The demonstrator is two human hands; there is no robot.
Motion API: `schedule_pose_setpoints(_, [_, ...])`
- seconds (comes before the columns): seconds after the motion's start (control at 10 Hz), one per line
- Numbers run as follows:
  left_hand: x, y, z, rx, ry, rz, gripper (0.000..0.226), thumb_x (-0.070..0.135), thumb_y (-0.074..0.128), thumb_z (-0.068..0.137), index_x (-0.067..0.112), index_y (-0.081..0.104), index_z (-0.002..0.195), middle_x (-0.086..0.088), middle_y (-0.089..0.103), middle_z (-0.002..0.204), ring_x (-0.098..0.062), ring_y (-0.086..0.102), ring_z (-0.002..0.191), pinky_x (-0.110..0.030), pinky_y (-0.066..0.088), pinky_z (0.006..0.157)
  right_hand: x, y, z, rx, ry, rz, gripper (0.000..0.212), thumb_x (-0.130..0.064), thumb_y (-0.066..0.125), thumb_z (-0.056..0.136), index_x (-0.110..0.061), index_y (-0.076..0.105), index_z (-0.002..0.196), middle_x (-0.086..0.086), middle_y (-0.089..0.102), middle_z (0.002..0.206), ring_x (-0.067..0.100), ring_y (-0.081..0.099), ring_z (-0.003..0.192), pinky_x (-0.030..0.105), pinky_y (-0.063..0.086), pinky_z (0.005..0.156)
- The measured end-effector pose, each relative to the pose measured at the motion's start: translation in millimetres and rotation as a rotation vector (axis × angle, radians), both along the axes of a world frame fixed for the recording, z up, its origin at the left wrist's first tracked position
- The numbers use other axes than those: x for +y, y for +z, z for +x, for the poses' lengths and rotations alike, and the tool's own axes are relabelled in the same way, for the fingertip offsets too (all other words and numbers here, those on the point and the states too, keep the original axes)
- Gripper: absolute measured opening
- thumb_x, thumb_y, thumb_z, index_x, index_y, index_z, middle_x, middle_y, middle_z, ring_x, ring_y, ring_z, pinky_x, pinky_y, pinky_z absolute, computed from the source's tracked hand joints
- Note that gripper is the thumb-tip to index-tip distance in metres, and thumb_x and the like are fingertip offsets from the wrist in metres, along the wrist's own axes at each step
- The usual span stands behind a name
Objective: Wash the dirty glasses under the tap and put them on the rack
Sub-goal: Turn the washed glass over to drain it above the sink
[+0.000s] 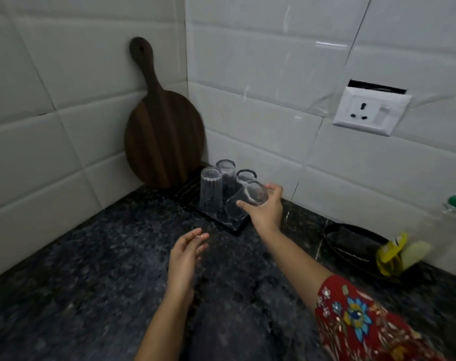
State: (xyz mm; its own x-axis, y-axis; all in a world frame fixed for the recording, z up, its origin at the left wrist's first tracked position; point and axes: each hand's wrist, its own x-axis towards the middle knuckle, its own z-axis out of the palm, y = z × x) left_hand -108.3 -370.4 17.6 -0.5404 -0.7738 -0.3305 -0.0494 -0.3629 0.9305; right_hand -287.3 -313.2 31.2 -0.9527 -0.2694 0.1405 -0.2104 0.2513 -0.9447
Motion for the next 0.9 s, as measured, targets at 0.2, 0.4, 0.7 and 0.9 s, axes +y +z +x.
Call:
schedule_pose_setpoints(0.2, [-5, -12, -1, -0.004, 0.009, 0.027, 0.024, 0.022, 0.053, 0.098, 0.018, 0.062, 0.12, 0.005, 0.07, 0.109, -0.012, 0.065, 0.099, -0.022, 0.044, 0.072, -23, -12, -9, 0.136, 0.114, 0.196, 0.072, -0.024, 0.089, 0.062, -0.02, 0.041, 0.116, -0.004, 0.056, 0.106, 0.011, 0.053, 0.097, 0.024, 0.047, 0.08])
schedule_pose_setpoints(0.4, [-6, -18, -3, -0.01, -0.012, 0.035, 0.025, 0.022, 0.051, 0.099, 0.017, 0.061, 0.121, 0.005, 0.07, 0.11, -0.01, 0.065, 0.099, -0.023, 0.044, 0.072, -31, -19, -17, 0.173, 0.134, 0.292, 0.073, -0.027, 0.088, 0.062, -0.018, 0.045, 0.121, 0.002, 0.061, 0.113, 0.017, 0.058, 0.099, 0.027, 0.047, 0.081])
schedule_pose_setpoints(0.7, [-5, -22, 3, -0.001, 0.001, 0.02, 0.024, 0.021, 0.051, 0.1, 0.018, 0.061, 0.12, 0.003, 0.07, 0.111, -0.008, 0.065, 0.098, -0.022, 0.044, 0.074, -40, -22, -14, 0.212, 0.18, 0.333, 0.073, -0.025, 0.086, 0.065, -0.018, 0.045, 0.125, 0.002, 0.06, 0.122, 0.018, 0.056, 0.112, 0.031, 0.048, 0.09])
schedule_pose_setpoints(0.9, [-2, -22, 8, 0.019, 0.008, 0.0, 0.023, 0.021, 0.052, 0.099, 0.019, 0.061, 0.12, 0.003, 0.07, 0.112, -0.011, 0.065, 0.1, -0.023, 0.046, 0.076, -33, -22, -10, 0.195, 0.174, 0.314, 0.077, -0.024, 0.083, 0.07, -0.019, 0.04, 0.134, 0.004, 0.057, 0.129, 0.02, 0.054, 0.117, 0.037, 0.048, 0.097])
